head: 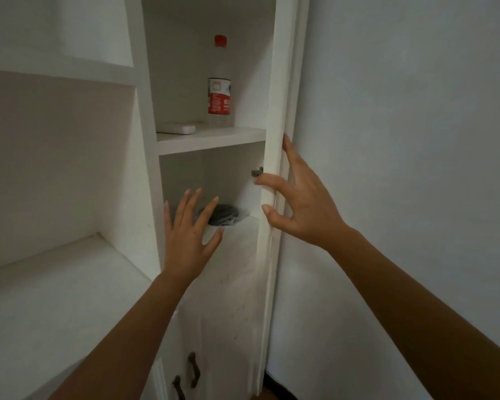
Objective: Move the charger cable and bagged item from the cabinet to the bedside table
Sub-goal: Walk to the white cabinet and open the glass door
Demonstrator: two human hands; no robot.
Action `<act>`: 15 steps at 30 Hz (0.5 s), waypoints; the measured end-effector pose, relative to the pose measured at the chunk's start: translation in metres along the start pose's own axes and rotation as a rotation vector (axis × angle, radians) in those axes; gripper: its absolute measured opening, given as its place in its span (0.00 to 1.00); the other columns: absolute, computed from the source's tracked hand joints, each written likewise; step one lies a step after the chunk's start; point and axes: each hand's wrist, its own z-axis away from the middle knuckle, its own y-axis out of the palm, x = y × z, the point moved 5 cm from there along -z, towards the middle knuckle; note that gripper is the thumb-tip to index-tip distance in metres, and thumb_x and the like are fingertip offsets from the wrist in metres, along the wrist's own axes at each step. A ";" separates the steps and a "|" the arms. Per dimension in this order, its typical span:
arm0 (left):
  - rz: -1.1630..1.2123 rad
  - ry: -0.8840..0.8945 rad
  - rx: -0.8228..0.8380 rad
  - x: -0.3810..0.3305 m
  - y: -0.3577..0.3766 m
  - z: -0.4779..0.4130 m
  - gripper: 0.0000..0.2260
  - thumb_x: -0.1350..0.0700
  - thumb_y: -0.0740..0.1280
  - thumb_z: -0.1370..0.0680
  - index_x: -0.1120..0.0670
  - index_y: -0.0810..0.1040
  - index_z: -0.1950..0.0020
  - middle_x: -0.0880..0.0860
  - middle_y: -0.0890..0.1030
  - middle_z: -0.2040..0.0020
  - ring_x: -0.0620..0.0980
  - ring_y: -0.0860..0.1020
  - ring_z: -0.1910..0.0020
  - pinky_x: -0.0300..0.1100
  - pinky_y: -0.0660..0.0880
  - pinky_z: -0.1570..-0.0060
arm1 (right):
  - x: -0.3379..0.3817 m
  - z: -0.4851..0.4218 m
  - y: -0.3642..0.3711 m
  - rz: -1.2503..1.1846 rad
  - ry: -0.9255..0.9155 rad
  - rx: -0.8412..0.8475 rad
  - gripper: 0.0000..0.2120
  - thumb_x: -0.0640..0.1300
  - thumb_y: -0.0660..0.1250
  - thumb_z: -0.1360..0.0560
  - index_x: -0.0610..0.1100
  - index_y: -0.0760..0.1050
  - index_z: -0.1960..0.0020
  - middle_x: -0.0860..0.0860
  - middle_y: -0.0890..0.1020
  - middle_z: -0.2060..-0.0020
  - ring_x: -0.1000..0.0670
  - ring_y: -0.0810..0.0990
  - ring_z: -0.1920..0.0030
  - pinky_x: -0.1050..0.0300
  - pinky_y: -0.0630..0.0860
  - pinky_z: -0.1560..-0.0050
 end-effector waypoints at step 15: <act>0.229 0.286 0.300 -0.113 0.096 -0.023 0.29 0.36 0.49 0.27 0.39 0.41 0.29 0.54 0.55 0.25 0.49 0.45 0.27 0.51 0.39 0.31 | -0.049 0.066 -0.074 0.185 0.164 -0.051 0.14 0.55 0.62 0.27 0.50 0.68 0.45 0.38 0.64 0.30 0.46 0.74 0.42 0.70 0.68 0.53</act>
